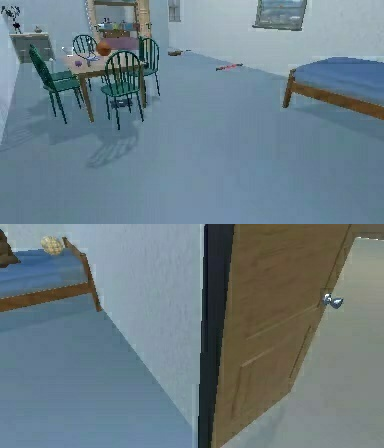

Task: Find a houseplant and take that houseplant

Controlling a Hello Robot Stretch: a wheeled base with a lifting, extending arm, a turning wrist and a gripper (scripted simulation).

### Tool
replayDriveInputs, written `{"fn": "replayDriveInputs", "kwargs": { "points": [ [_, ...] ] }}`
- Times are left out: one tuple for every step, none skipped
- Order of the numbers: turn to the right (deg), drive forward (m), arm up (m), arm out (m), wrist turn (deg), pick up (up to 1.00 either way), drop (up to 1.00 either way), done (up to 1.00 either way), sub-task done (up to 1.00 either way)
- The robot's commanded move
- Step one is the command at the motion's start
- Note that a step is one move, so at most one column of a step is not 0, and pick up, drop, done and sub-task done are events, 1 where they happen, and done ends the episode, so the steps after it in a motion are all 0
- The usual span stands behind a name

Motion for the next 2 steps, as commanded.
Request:
{"fn": "replayDriveInputs", "kwargs": {
  "points": [
    [0.0,1.0,0.0,0.0,0.0,0.0,0.0,0.0,0.0],
    [0.0,1.0,0.0,0.0,0.0,0.0,0.0,0.0,0.0]
  ]
}}
